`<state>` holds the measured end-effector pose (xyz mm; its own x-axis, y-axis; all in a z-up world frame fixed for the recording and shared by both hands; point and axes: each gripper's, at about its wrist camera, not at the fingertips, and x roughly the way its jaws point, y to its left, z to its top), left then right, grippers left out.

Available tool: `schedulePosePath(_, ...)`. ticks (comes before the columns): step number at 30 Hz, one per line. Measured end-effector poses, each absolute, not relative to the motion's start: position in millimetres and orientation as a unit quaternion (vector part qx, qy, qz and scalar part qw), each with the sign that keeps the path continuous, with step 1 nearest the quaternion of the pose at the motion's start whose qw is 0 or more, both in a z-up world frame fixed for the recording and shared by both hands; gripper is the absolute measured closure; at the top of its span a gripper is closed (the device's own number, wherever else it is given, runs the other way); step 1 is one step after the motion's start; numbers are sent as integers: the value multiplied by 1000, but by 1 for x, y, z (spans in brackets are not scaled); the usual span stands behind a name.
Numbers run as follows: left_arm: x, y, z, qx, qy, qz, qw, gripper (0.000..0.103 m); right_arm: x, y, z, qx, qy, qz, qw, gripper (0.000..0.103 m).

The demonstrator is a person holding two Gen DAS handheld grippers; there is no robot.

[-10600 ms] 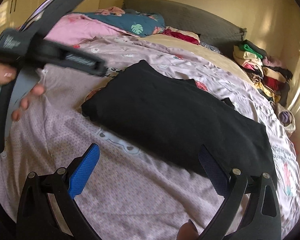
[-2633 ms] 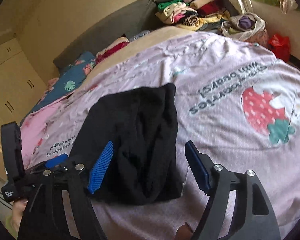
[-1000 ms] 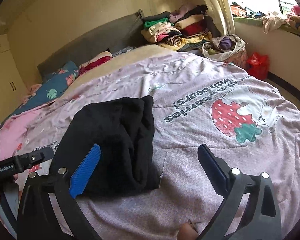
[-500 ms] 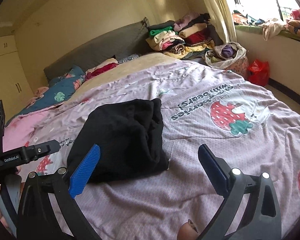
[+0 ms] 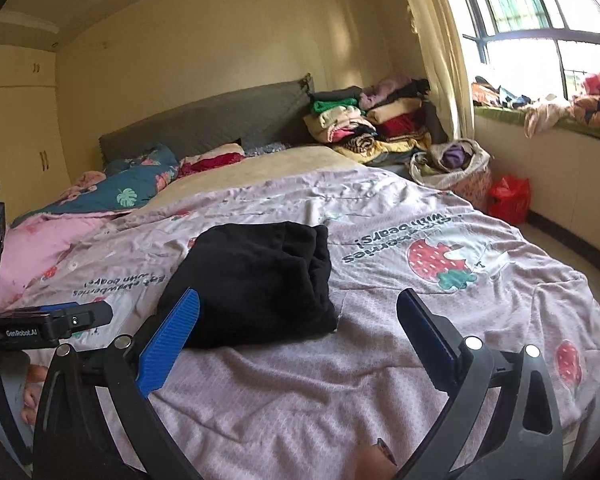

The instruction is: Fold small clothes

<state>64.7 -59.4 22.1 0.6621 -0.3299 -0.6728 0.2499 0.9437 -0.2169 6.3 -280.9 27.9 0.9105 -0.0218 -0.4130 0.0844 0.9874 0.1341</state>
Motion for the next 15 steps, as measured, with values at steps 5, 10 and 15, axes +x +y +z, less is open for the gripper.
schedulePosePath(5,48,-50,16,-45,379,-156,911,9,-3,-269,19,52,231,-23,971,5)
schedulePosePath(10,35,-41,7,-42,382,-153,911,9,-10,-258,6,31,250,-28,967,4)
schedulePosePath(15,30,-37,-6,-40,390,-150,908,9,-11,-250,-3,21,261,-33,964,4)
